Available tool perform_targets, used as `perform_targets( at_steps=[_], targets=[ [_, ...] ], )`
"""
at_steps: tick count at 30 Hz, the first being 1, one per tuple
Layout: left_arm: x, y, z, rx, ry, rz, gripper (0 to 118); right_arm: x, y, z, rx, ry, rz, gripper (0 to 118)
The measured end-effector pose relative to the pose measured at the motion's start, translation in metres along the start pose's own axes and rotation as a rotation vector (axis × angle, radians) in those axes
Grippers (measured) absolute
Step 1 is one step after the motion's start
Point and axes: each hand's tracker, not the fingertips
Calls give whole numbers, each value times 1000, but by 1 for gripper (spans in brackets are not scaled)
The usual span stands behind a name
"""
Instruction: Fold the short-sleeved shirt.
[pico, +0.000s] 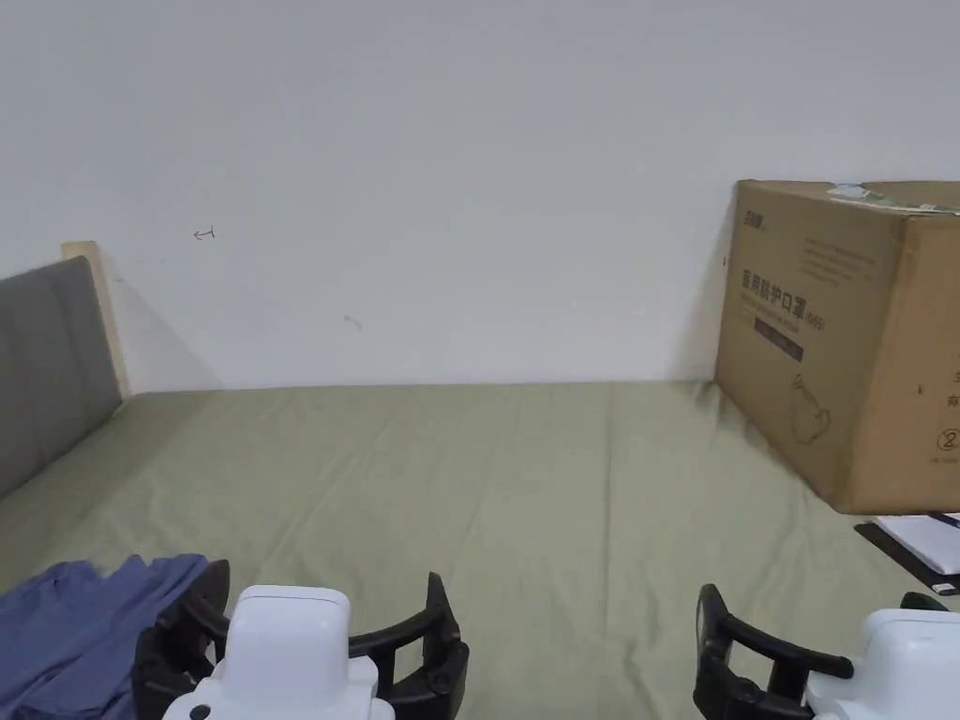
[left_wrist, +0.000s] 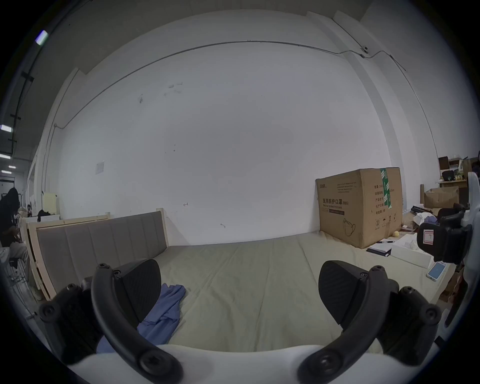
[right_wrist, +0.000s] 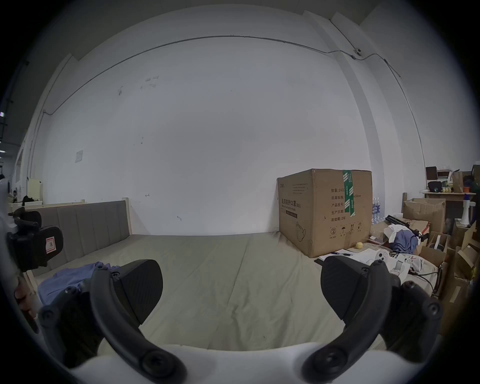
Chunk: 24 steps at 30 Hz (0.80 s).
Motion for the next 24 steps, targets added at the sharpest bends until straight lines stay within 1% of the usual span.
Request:
perform_targets(
  at_steps=[9,20,24],
  targets=[
    [0,-1,-2,-13,-9,8,118,2,1,-1,-15,-18,-7,118],
    [-9,-1,-7,-65,-7,84,118,1,5,-1,-12,-1,11,118],
    [-12,0,-7,-58,1,101,118,0,7,-1,-15,5,19,118]
  ],
)
